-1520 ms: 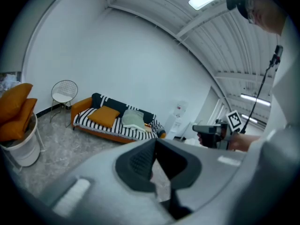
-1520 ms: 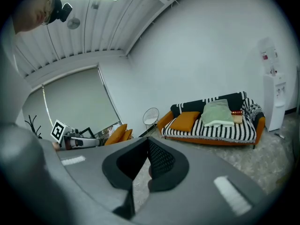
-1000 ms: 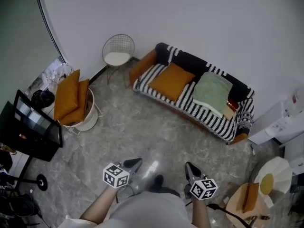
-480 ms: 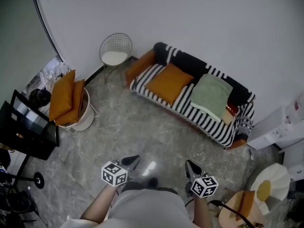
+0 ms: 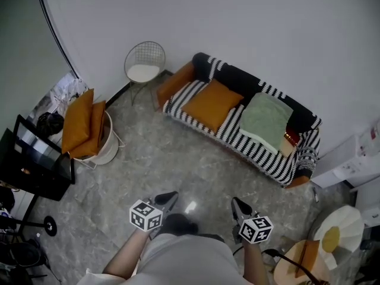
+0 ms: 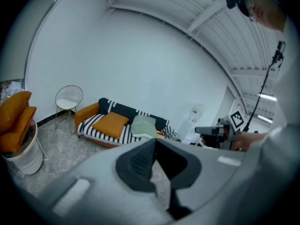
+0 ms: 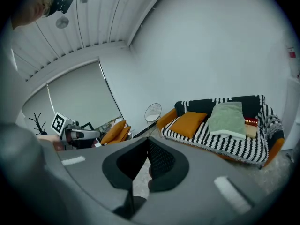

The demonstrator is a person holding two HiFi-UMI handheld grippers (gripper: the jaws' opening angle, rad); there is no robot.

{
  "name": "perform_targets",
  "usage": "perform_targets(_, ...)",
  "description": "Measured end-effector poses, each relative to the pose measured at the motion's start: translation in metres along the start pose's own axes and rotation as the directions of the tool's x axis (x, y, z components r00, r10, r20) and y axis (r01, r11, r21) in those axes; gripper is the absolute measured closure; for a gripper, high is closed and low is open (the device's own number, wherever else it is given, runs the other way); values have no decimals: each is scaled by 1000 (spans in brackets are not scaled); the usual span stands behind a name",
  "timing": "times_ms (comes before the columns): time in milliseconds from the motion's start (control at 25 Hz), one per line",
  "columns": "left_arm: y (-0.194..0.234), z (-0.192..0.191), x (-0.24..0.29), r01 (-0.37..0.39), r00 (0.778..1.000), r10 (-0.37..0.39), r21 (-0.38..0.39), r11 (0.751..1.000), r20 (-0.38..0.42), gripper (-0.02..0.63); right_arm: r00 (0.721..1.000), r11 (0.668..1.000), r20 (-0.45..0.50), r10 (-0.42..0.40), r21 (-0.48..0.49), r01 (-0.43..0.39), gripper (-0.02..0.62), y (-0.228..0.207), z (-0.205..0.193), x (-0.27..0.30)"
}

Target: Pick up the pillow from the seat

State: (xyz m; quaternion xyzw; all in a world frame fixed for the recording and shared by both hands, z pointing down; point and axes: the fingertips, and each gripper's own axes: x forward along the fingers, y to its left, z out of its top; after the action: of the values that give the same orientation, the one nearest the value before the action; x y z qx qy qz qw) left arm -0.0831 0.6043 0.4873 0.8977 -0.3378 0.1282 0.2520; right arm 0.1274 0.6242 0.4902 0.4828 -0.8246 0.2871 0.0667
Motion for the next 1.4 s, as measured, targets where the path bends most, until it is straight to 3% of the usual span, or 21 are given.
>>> perform_targets(440, 63, 21, 27, 2, 1000, -2, -23, 1000, -5, 603, 1000, 1000, -20, -19, 13, 19, 592, -8, 15, 62)
perform_targets(920, 172, 82, 75, 45, 997, -45, -9, 999, -58, 603, 998, 998, -6, -56, 39, 56, 592, -19, 74, 178)
perform_targets(1400, 244, 152, 116, 133, 988, -131, 17, 991, -79, 603, 991, 990, 3, -134, 41, 134, 592, -30, 135, 247)
